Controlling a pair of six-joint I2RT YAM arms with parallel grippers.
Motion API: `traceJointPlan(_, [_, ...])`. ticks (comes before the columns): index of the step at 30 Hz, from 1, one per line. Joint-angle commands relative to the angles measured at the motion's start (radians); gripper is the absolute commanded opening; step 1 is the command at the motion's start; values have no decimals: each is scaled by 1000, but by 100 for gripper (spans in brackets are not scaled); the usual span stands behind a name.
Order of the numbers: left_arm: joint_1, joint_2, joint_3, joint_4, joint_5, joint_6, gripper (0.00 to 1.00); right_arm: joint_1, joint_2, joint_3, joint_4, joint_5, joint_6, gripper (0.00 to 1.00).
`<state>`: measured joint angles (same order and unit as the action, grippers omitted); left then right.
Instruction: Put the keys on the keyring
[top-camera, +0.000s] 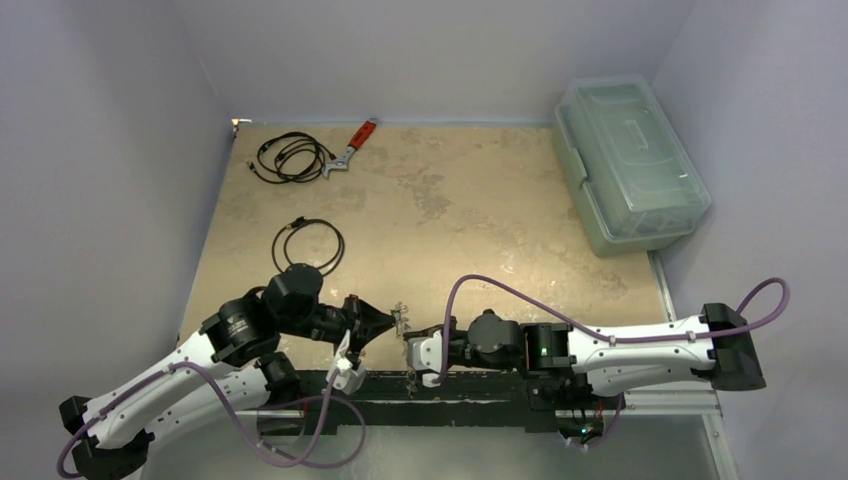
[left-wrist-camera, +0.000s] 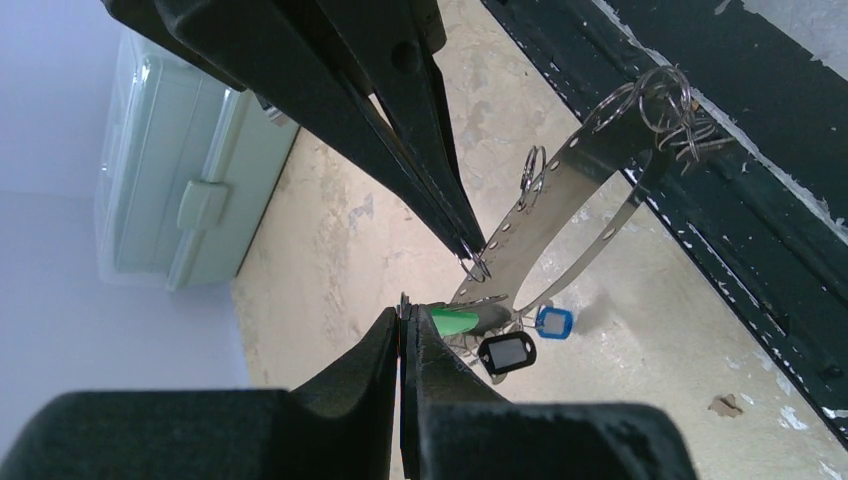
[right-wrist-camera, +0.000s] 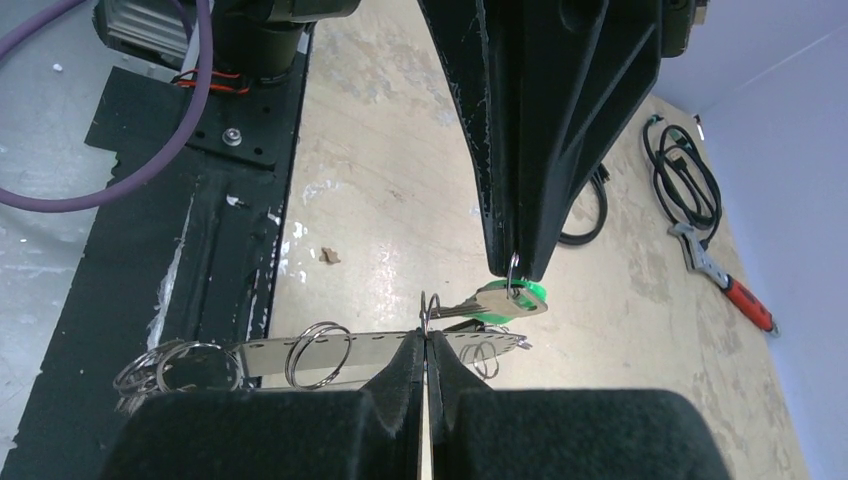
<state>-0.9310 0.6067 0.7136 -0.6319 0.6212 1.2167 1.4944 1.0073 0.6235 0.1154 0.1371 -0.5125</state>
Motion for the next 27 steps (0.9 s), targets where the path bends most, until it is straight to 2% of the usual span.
traceJointPlan(1, [-14,21,47,-20,32,30,0,6,14,65,22,-14,-14,0])
traceJointPlan(27, [-126,102,112,-108,-52,75,0,6,17,71,10,-40,-1,0])
